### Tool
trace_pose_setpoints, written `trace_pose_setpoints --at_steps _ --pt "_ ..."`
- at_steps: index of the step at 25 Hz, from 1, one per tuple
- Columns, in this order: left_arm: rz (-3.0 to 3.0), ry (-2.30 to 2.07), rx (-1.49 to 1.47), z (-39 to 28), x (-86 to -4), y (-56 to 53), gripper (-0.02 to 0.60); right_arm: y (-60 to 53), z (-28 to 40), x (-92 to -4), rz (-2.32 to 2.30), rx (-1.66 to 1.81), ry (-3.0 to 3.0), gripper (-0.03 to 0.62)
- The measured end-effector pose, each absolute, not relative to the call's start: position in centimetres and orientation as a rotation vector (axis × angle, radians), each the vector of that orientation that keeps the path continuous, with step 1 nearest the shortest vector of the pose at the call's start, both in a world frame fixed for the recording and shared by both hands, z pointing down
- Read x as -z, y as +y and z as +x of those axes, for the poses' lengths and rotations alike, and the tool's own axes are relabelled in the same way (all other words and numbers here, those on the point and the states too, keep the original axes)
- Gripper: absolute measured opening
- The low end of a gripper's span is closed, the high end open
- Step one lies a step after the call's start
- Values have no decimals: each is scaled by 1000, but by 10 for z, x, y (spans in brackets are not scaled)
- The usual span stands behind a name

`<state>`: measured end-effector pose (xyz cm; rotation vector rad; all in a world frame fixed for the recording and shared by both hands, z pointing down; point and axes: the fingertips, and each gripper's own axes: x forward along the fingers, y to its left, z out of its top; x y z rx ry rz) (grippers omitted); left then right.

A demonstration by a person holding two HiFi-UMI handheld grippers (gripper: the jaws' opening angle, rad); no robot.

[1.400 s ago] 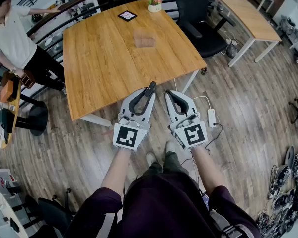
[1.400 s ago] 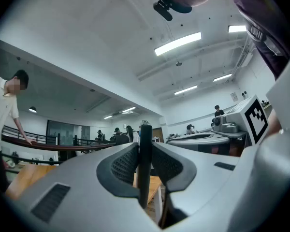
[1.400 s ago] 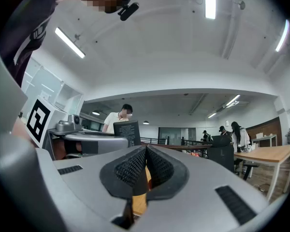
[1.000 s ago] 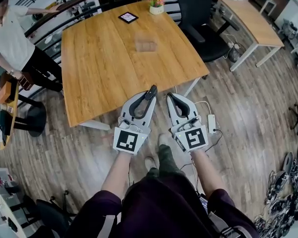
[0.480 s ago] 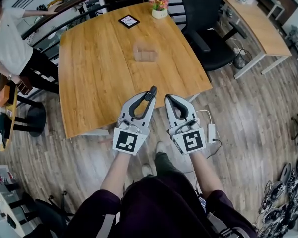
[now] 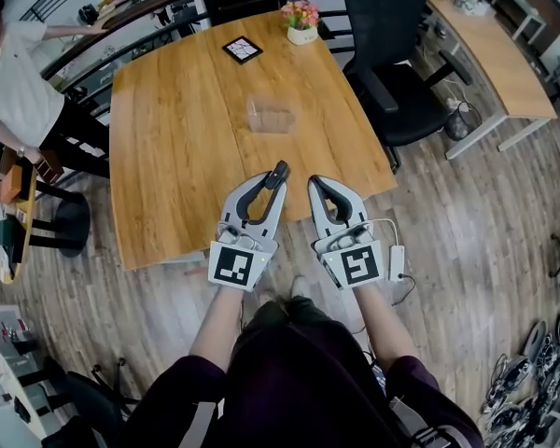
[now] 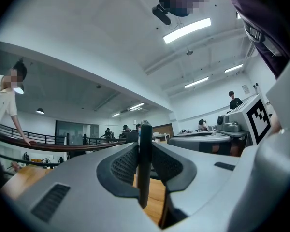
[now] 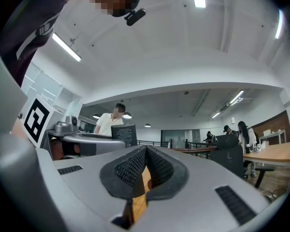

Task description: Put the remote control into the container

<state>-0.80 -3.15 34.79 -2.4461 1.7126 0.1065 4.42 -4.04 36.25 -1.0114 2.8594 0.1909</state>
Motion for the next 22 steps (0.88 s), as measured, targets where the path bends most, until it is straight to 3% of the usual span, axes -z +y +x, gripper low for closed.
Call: trace_pose_setpoints --at_steps 22 --pt "-2535 1564 -160 -78 -353 -188 83 -193 -34 -370 -1207 -190 2773 18"
